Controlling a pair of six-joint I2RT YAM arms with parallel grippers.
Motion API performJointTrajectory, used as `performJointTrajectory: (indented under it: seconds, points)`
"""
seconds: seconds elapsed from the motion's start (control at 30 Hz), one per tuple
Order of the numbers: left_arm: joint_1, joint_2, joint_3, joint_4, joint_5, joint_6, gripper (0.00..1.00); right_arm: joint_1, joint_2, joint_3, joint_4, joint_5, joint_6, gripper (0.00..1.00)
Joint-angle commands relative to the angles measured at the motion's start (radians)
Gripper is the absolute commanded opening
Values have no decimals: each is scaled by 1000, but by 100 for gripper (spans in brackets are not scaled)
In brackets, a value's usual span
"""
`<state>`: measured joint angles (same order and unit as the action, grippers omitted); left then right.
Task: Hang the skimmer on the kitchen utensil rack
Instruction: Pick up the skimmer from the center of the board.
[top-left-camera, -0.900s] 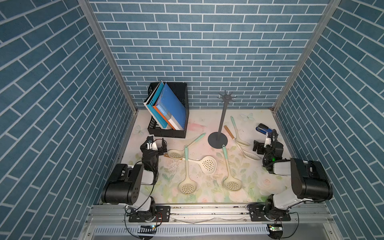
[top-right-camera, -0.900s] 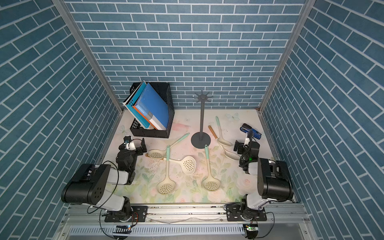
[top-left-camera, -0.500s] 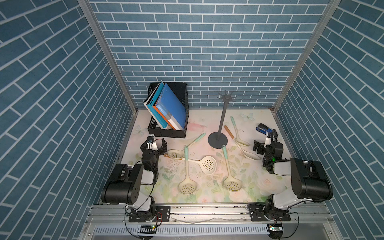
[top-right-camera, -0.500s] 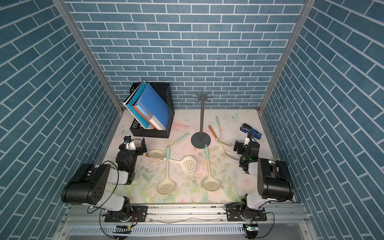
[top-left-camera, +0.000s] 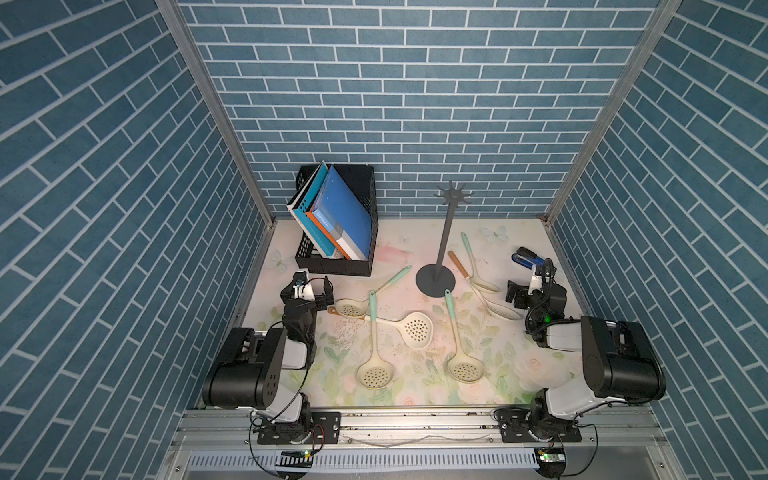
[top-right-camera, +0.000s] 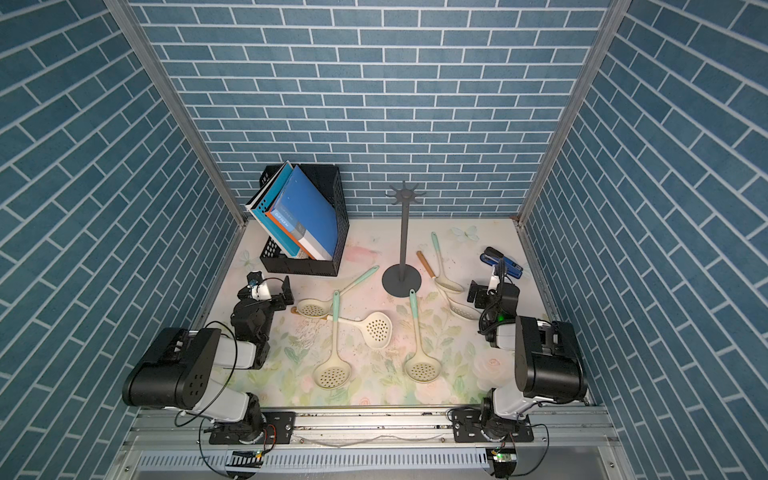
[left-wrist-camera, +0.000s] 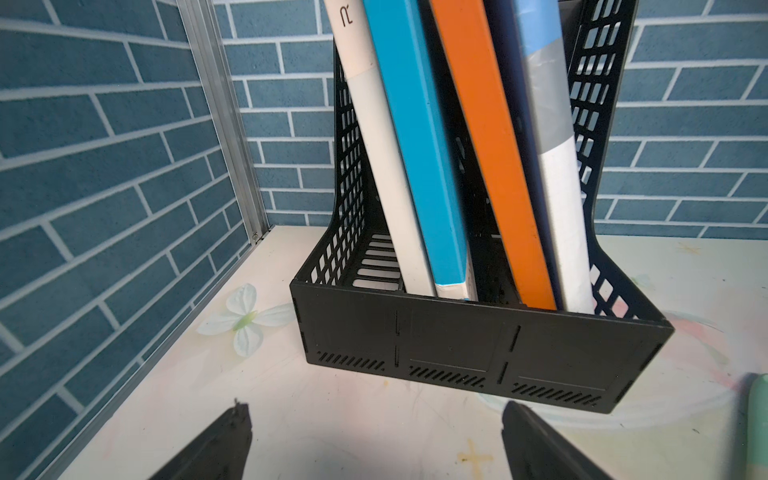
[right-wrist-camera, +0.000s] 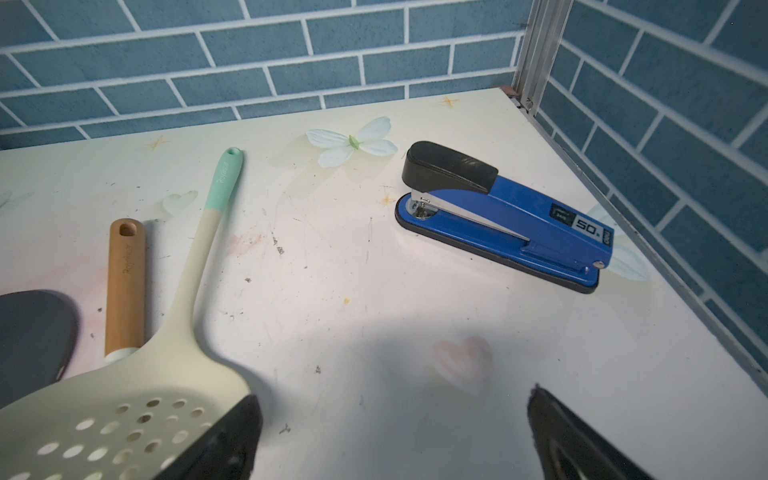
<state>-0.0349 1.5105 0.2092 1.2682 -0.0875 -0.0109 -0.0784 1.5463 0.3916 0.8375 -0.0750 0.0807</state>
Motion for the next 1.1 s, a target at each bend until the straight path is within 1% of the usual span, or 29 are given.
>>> performJointTrajectory:
  seconds: [0.0, 0.1, 0.17, 0.23, 0.3, 0.33, 0.37, 0.43, 0.47, 0.5, 0.6, 0.67, 0.73, 0.8, 0.87, 0.93, 1.07]
  points:
    - [7, 1, 24, -32, -4, -6, 100, 3, -11, 10, 0, 1, -22, 99]
    - [7, -25, 69, -132, -56, -29, 100, 3, -27, 23, -33, 16, -14, 99]
    - [7, -34, 142, -274, -113, -51, 100, 3, -83, 68, -159, 29, -11, 99]
    - [6, -33, 219, -395, -133, -51, 100, 2, -130, 144, -325, 21, -22, 99]
    - [3, -52, 265, -472, -150, -53, 100, 9, -166, 203, -432, 29, -8, 99]
    - [0, -70, 282, -512, -182, -68, 100, 10, -182, 231, -471, 26, 17, 99]
    - [-2, -98, 294, -546, -211, -111, 100, 16, -192, 267, -522, 25, 31, 99]
    - [-2, -155, 298, -588, -216, -197, 100, 46, -183, 377, -676, 31, 29, 99]
    - [-2, -184, 317, -604, -182, -248, 100, 70, -163, 452, -771, 41, 20, 99]
    - [-5, -210, 329, -614, -142, -266, 100, 89, -135, 514, -852, 52, 12, 99]
    - [-38, -259, 402, -729, -132, -323, 100, 138, 2, 779, -1139, 60, 26, 96]
    - [-59, -277, 454, -807, -90, -339, 100, 140, 107, 946, -1298, -8, 56, 94]
    - [-87, -283, 499, -879, -62, -342, 100, 140, 200, 1070, -1394, -94, 68, 91]
    - [-113, -279, 536, -942, -22, -341, 100, 140, 285, 1179, -1470, -140, 88, 88]
    - [-137, -278, 552, -978, 35, -341, 100, 143, 373, 1284, -1542, -179, 102, 82]
    - [-158, -285, 539, -973, 85, -347, 100, 151, 440, 1359, -1582, -196, 113, 78]
    - [-188, -299, 502, -944, 127, -362, 100, 179, 540, 1445, -1631, -175, 115, 75]
